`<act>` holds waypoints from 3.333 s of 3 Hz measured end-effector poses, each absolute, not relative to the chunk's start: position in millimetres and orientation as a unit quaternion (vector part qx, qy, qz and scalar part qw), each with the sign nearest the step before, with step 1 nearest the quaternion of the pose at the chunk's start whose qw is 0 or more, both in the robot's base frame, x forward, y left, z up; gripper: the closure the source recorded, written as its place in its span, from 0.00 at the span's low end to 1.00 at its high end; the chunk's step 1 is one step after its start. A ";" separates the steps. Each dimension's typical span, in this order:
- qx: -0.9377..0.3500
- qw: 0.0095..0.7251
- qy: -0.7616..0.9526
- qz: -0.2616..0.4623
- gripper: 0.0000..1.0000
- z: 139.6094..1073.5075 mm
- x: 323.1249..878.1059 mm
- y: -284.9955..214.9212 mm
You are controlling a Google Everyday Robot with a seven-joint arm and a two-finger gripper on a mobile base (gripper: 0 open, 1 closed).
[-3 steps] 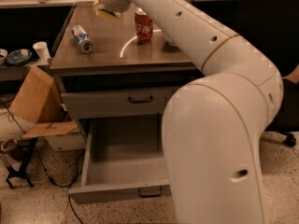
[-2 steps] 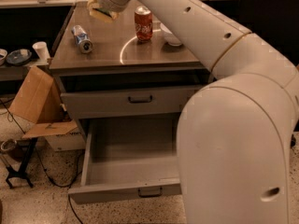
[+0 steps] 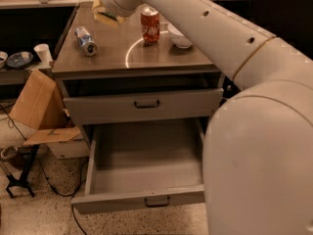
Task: Place sponge into middle drawer
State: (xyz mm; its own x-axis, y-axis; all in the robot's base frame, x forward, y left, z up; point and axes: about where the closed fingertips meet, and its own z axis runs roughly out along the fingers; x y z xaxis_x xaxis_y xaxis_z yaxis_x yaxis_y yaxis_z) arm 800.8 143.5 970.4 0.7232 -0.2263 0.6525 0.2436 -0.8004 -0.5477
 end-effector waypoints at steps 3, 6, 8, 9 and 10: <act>-0.861 0.344 -0.027 -0.372 1.00 947.2 685.8 106.7; -0.897 0.365 -0.095 -0.231 1.00 848.1 599.7 94.5; -0.927 0.352 -0.116 -0.061 1.00 711.2 572.1 115.0; -0.931 0.345 -0.122 0.004 1.00 649.9 554.2 127.7; -0.937 0.328 -0.117 0.035 1.00 605.4 547.2 143.1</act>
Offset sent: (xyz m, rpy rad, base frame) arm -0.1342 -0.0476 -0.0312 0.0481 -0.0389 0.0488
